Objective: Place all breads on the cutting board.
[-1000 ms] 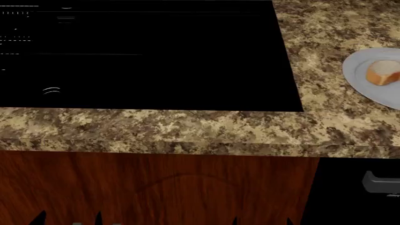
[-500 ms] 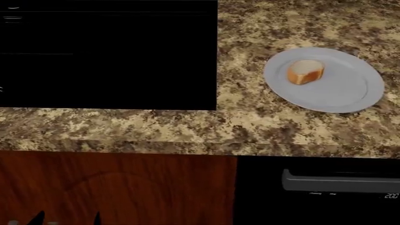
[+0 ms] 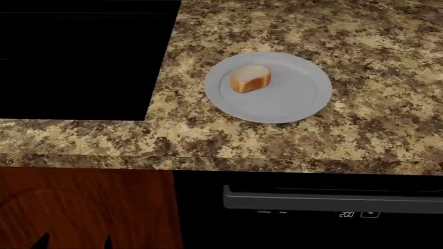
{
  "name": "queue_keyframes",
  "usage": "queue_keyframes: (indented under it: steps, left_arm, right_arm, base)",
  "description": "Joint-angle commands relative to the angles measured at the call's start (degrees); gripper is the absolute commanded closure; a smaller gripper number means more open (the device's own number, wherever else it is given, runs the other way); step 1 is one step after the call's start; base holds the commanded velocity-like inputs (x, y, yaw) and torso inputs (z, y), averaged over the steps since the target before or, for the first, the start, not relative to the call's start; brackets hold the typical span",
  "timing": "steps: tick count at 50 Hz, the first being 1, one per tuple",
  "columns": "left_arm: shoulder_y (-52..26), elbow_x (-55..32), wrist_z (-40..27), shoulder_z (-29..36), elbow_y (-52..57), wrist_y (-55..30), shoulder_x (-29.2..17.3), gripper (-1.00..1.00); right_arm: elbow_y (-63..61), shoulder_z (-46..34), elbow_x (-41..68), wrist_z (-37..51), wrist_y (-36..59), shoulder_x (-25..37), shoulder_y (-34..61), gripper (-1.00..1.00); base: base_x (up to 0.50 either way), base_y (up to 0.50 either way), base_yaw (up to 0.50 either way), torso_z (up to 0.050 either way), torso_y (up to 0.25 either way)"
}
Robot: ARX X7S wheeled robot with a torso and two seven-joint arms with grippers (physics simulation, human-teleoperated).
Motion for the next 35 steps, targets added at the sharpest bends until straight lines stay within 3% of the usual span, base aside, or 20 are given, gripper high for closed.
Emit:
queue_keyframes:
  steps: [1, 35]
  left_arm:
    - [-0.1, -0.7, -0.8, 0.9, 0.0, 0.1, -0.7, -1.0]
    - [-0.3, -2.1, -2.8, 2.8, -0.1, 0.6, -2.3, -1.0]
  right_arm:
    - [0.3, -0.9, 0.7, 0.7, 0.0, 0.7, 0.2, -1.0]
    - [0.6, -2.9, 2.3, 2.3, -0.3, 2.3, 0.5, -1.0]
  base:
    - [0.0, -0.5, 0.0, 0.0, 0.0]
    - [0.0, -0.5, 0.0, 0.0, 0.0]
